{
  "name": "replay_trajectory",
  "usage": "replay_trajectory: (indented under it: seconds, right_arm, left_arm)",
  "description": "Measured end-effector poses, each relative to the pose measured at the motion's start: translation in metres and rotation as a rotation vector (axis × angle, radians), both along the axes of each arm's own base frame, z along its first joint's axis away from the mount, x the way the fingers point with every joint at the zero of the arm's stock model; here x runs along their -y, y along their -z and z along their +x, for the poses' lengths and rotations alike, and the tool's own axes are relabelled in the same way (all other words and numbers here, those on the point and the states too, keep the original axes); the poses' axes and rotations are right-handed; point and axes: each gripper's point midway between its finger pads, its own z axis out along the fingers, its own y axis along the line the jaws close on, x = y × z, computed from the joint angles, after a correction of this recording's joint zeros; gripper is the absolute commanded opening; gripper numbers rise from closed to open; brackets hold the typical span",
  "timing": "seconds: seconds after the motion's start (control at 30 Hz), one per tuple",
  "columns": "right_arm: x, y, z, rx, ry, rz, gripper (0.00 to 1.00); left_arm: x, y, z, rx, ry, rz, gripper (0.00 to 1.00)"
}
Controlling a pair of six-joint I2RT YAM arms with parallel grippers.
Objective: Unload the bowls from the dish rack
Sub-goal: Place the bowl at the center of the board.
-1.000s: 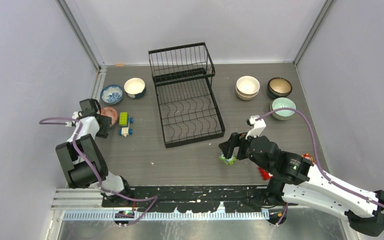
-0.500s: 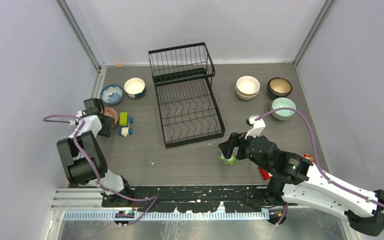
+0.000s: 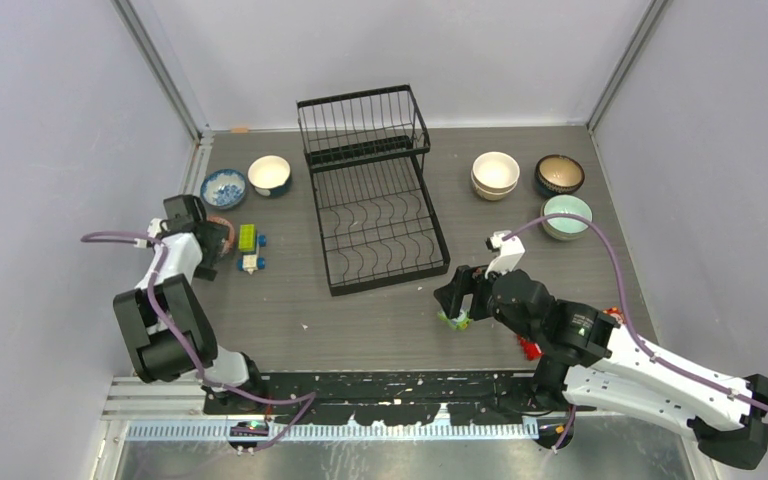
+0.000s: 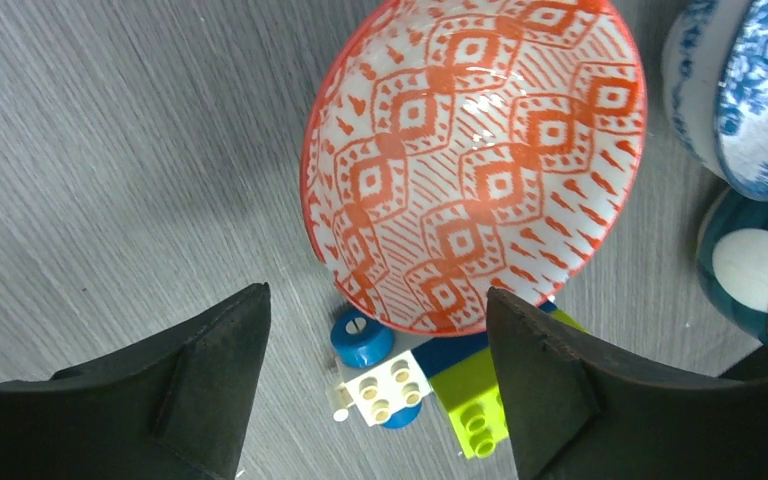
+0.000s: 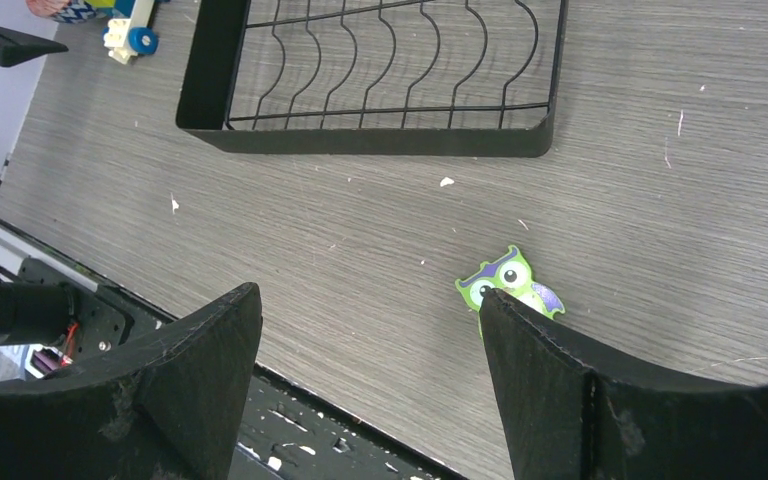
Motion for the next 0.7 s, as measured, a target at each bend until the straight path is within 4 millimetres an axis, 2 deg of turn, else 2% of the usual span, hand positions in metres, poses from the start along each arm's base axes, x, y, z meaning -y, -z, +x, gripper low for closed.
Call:
replay_trajectory:
  seconds: [0.17,0.23,0.33,0.4,0.5,0.6,0.7]
  right_arm:
    - [-0.002,-0.01,0.002,0.013,-0.013,-0.021,0.85]
    - [-0.004,-0.017,0.004,0.026,-0.019,-0.029,0.85]
    - [-0.007,-0.028,0.009,0.052,-0.027,-0.043,0.85]
    - [-0.012,-0.036,0.013,0.065,-0.035,-0.062,0.85]
    - [-0.018,-0.041,0.019,0.075,-0.037,-0.083,0.85]
    - [-0.024,-0.048,0.024,0.085,-0.036,-0.097,0.85]
    - [-0.027,-0.054,0.029,0.099,-0.025,-0.101,0.85]
  left_arm:
    - [0.001,-0.027,-0.007,0.042,0.032,0.042,0.94]
    - [0.001,-0.046,-0.01,0.086,0.043,0.08,1.0]
    - [0.009,-0.083,-0.011,0.165,0.102,0.19,1.0]
    - [0.026,-0.102,-0.008,0.19,0.183,0.27,1.0]
    - [0.066,-0.127,0.003,0.219,0.351,0.366,1.0]
    - [0.102,-0.144,0.007,0.248,0.5,0.44,1.0]
    - [0.127,-0.155,0.001,0.275,0.617,0.498,1.0]
